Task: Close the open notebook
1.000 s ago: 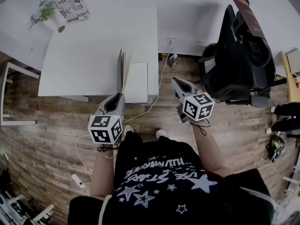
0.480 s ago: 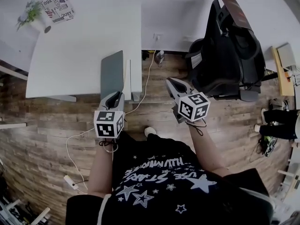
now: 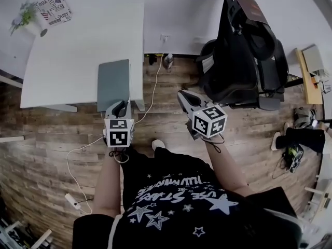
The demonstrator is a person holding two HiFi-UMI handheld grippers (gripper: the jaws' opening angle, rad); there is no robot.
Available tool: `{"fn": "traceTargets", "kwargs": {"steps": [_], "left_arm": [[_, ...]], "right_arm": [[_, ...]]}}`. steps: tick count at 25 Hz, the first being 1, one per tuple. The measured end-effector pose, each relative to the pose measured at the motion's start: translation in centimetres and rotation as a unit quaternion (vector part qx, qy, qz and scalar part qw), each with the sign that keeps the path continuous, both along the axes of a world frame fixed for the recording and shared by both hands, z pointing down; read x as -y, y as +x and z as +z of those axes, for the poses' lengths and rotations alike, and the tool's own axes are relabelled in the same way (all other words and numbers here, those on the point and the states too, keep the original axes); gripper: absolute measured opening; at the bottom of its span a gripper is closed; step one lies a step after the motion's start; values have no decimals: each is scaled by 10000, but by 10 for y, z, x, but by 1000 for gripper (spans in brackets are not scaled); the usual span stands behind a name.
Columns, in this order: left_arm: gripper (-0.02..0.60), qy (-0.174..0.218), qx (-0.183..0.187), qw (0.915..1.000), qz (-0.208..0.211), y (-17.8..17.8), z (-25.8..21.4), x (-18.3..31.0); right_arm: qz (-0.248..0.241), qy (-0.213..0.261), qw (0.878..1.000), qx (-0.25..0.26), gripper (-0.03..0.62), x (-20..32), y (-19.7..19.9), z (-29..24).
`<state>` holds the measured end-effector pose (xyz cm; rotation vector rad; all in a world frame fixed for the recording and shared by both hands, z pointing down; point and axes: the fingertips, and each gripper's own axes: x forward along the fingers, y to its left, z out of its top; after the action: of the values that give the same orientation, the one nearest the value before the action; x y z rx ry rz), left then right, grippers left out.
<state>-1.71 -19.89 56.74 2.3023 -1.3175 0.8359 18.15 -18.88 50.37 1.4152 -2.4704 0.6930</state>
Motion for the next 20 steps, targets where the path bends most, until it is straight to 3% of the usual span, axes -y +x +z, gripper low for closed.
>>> {"fn": "traceTargets", "kwargs": {"steps": [2,4,6,14,20], "left_arm": [[93,-59,33,10000,-38,5,5,-2],[171,-153,-129,9997,-157,8,3,-6],[206,-137,-269,9989,-353,7,-5,-10],[224,272,-625,9914,-1117,-29,-49,-54],[224,274,-815,9809,-1743,-67,-48,-112]], "right_arm": [[-89,9,9999,45,3,-1,6,1],[-211,36,9997,91,3,-2,9,0],[-356,91,9992,134,3,0,9,-4],[-870,392,9947,375,3,12,-25,-23],[-1469,294,9883,288,3,0,-74,-14]]}}
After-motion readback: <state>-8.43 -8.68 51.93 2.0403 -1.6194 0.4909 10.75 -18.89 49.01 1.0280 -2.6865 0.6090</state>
